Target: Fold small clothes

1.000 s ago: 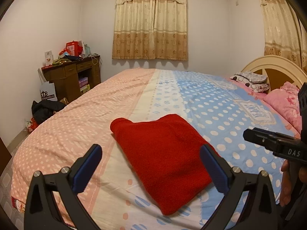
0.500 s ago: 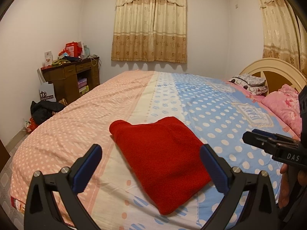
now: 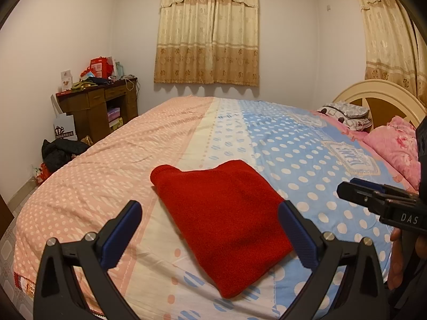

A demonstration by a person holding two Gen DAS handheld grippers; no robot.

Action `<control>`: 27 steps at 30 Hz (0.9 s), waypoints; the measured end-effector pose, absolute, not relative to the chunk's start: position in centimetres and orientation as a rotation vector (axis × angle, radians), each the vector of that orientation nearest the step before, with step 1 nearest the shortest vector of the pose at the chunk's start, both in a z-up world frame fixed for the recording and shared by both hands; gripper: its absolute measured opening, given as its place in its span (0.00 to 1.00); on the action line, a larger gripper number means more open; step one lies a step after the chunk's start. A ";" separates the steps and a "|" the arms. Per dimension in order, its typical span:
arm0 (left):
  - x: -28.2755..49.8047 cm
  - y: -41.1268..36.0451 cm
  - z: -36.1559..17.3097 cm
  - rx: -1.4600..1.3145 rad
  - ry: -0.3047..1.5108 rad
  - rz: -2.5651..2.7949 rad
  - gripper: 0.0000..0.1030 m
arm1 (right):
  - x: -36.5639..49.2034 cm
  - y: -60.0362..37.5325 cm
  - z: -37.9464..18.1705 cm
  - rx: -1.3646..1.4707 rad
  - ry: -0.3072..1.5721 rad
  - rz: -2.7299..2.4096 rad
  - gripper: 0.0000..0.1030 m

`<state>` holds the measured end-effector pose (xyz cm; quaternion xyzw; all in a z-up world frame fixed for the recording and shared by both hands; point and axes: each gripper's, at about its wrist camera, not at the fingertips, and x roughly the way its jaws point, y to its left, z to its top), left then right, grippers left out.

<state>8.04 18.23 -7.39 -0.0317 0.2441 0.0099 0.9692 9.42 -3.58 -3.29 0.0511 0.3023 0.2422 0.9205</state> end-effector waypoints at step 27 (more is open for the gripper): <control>7.6 17.9 -7.0 -0.030 0.479 -0.004 1.00 | 8.7 -3.3 -3.5 0.090 0.603 0.503 0.62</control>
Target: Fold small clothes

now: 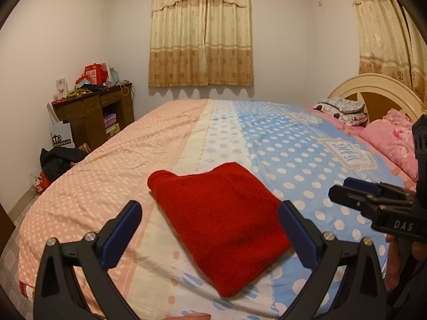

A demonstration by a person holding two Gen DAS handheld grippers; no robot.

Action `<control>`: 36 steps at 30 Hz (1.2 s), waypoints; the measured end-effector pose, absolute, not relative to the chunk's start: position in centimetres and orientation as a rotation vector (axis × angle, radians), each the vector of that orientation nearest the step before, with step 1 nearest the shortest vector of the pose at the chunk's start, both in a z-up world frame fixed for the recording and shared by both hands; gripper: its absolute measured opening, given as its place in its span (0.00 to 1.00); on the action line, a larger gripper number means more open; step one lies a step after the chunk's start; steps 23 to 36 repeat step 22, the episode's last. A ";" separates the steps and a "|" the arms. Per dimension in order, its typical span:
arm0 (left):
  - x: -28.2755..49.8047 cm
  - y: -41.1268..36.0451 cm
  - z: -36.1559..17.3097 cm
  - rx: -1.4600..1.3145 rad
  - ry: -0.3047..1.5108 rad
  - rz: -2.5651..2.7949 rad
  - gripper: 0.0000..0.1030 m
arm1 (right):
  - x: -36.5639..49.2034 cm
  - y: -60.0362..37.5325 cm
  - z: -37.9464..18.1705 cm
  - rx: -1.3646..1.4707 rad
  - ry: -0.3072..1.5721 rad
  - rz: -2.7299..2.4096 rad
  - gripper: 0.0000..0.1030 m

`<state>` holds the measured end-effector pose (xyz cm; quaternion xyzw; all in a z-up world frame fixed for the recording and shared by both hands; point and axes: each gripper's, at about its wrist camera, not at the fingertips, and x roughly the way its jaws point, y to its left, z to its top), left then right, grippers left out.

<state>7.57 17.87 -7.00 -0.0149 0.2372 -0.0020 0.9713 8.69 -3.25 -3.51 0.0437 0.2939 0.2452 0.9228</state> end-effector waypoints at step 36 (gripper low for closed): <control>7.8 17.8 -6.6 -0.010 0.463 0.033 1.00 | 8.1 -2.8 -3.0 0.068 0.578 0.529 0.62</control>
